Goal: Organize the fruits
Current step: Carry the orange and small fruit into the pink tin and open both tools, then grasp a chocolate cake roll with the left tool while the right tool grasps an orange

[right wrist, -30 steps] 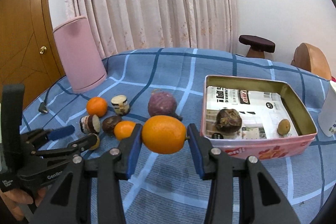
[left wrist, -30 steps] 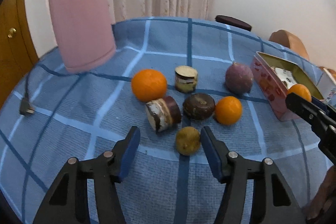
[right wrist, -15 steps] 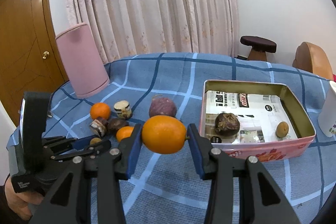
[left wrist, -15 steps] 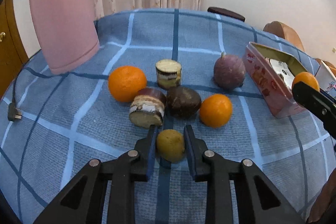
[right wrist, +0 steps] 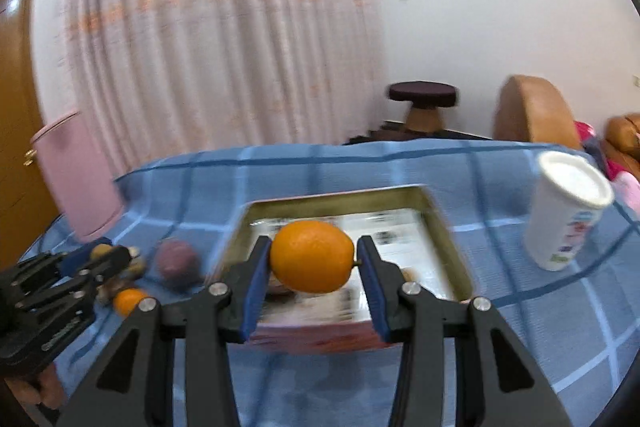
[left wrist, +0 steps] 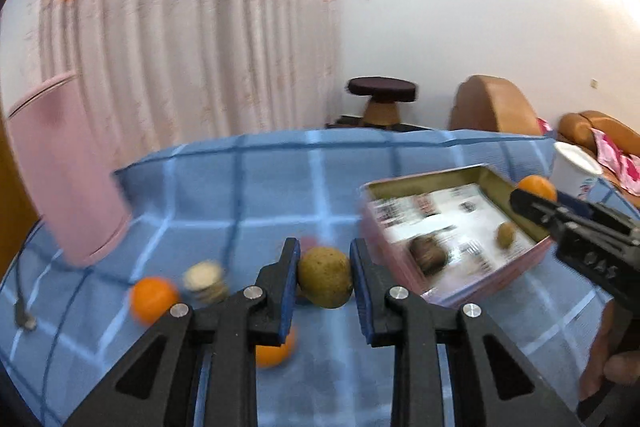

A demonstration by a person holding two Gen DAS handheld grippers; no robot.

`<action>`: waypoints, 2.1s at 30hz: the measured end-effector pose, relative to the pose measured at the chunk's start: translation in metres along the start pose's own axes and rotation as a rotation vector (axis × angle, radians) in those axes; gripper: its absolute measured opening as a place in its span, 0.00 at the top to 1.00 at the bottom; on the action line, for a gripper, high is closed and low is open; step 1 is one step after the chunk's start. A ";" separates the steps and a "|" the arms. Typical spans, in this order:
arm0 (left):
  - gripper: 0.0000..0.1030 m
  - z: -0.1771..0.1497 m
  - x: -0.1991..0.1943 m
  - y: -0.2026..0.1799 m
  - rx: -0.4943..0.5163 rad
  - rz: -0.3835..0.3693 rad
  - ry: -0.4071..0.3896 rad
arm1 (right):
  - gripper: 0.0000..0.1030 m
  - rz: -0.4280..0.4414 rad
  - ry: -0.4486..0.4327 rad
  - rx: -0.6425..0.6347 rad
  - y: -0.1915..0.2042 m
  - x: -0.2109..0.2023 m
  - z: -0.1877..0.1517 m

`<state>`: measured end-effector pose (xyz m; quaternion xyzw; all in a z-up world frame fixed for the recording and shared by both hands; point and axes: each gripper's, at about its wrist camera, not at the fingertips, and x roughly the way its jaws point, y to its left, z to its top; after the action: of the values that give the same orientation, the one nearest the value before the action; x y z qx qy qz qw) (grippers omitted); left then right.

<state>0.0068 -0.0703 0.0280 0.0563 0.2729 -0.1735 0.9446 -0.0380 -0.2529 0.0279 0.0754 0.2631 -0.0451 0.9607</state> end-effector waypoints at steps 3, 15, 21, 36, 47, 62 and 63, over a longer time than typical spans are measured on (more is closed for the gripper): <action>0.74 0.013 0.018 -0.031 0.046 -0.028 0.001 | 0.55 -0.034 0.028 0.027 -0.021 0.010 0.002; 0.73 0.013 0.073 -0.087 0.080 -0.039 0.105 | 0.55 -0.050 0.129 0.067 -0.052 0.044 0.001; 0.70 0.008 0.081 -0.087 0.082 -0.013 0.125 | 0.39 -0.002 0.104 0.066 -0.049 0.043 0.001; 0.26 0.005 0.053 -0.077 0.081 0.049 0.011 | 0.21 -0.063 -0.069 0.121 -0.053 0.014 0.002; 0.26 -0.010 0.034 -0.036 0.026 0.094 0.012 | 0.21 -0.029 -0.018 0.117 -0.030 0.016 -0.009; 0.26 -0.038 0.010 0.052 -0.106 0.138 0.089 | 0.31 0.110 0.068 0.016 0.055 0.007 -0.034; 0.26 -0.040 0.009 0.060 -0.122 0.137 0.098 | 0.31 0.120 0.070 0.001 0.063 0.006 -0.036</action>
<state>0.0154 -0.0086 -0.0099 0.0258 0.3242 -0.0886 0.9415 -0.0423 -0.1852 0.0021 0.0930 0.2915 0.0151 0.9519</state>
